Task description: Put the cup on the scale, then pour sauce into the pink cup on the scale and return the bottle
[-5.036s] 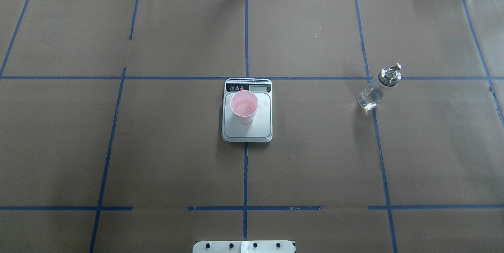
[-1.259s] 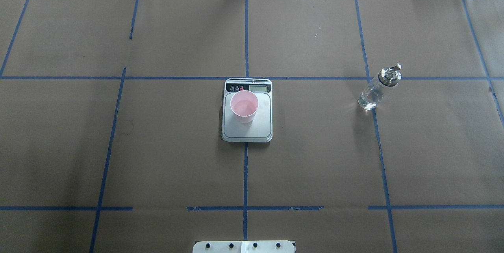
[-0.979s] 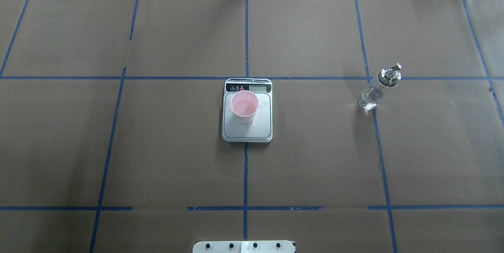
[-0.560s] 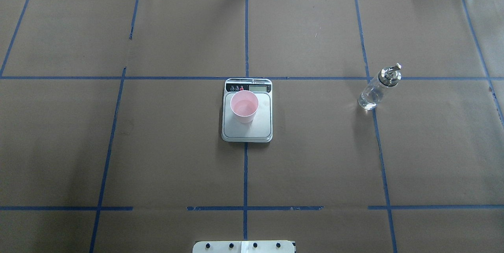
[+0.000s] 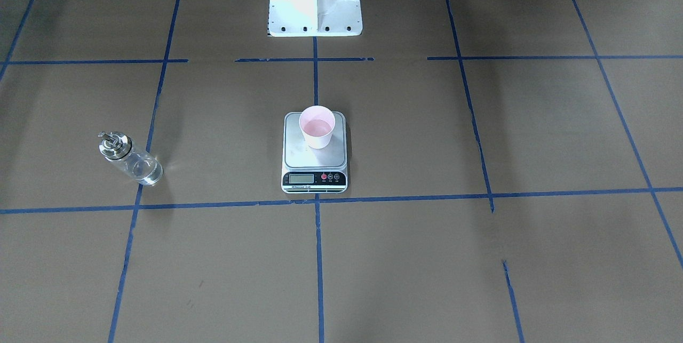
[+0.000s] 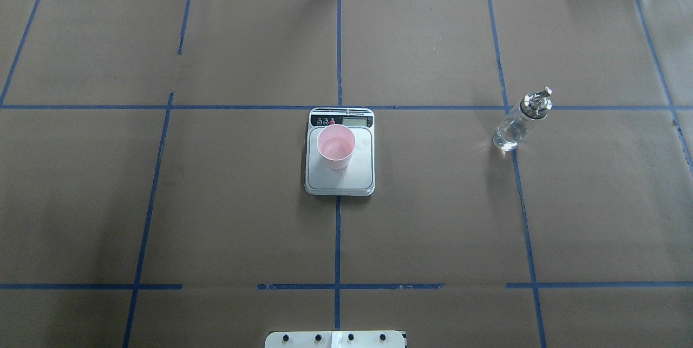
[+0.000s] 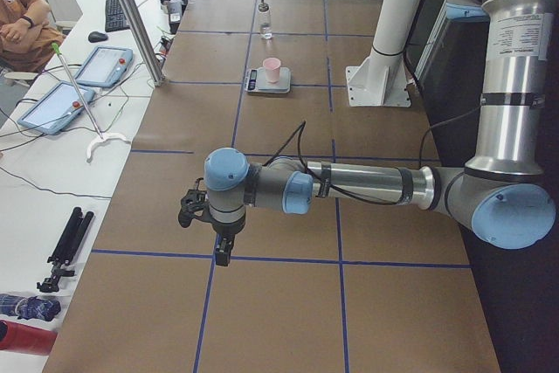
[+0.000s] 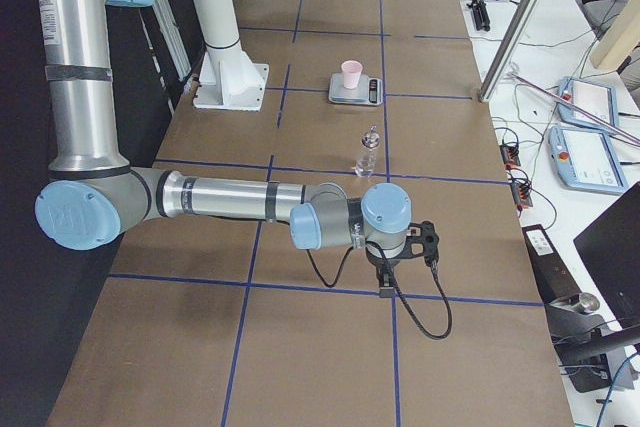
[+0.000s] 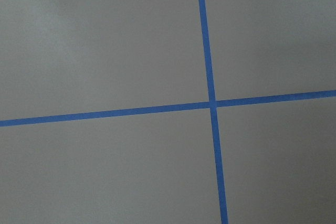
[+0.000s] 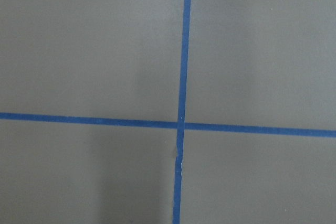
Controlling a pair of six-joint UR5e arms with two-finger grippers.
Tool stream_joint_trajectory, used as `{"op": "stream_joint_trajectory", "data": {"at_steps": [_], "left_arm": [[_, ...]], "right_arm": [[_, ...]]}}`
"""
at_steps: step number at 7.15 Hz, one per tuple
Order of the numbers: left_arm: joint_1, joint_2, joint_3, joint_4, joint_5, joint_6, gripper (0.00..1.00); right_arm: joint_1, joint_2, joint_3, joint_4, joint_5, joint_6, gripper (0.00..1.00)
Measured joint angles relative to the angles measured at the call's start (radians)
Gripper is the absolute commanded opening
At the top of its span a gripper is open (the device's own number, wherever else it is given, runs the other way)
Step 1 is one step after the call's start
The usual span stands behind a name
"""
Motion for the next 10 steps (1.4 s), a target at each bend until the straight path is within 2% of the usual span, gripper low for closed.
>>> {"op": "stream_joint_trajectory", "data": {"at_steps": [2,10], "left_arm": [[0.000,-0.001,0.002,-0.001,0.001,0.001,1.00],[0.000,0.000,0.003,0.000,0.002,0.007,1.00]], "right_arm": [[0.000,-0.038,0.103,-0.123,0.001,-0.009,1.00],[-0.002,-0.071,0.112,-0.156,-0.002,-0.067,1.00]]}}
